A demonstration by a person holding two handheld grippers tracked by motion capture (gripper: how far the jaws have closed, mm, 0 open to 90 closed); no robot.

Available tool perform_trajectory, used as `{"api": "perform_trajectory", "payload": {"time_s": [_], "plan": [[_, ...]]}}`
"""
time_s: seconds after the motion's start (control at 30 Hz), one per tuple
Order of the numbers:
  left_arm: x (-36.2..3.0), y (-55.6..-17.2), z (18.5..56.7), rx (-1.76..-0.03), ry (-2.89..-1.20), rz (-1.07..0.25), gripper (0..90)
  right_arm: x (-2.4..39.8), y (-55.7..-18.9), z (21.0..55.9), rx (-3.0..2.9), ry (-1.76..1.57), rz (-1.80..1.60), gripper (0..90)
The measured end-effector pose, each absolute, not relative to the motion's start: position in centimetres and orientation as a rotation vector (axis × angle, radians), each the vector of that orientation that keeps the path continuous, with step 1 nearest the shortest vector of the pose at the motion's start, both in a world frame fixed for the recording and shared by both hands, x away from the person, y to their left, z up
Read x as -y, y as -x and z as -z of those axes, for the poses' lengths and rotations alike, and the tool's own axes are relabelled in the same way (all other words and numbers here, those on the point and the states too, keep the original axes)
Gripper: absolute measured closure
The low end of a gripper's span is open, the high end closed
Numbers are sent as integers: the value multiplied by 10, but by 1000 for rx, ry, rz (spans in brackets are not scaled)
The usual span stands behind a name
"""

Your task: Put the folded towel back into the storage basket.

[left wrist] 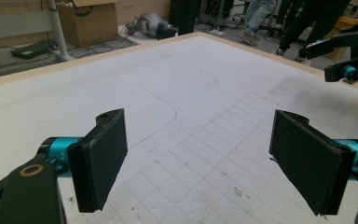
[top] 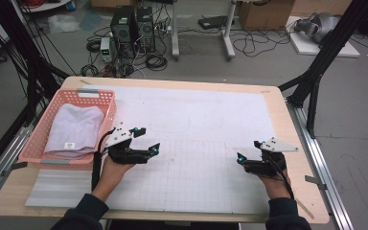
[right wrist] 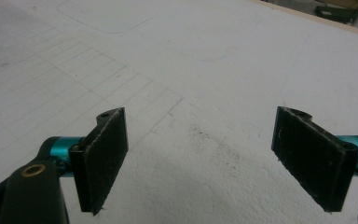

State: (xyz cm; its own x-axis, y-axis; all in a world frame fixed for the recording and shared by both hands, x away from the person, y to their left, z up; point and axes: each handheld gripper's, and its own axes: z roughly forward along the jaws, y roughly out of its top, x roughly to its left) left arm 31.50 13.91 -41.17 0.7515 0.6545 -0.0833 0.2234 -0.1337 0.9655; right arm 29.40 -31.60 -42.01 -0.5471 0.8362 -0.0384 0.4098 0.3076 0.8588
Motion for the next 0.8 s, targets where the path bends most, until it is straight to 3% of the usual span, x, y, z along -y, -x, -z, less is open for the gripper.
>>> {"api": "perform_trajectory", "payload": {"time_s": [0.8], "plan": [[-140, -320, 424, -755, -1735, -381, 201, 316, -295, 421, -2089, -1117, -1180, 173]]}}
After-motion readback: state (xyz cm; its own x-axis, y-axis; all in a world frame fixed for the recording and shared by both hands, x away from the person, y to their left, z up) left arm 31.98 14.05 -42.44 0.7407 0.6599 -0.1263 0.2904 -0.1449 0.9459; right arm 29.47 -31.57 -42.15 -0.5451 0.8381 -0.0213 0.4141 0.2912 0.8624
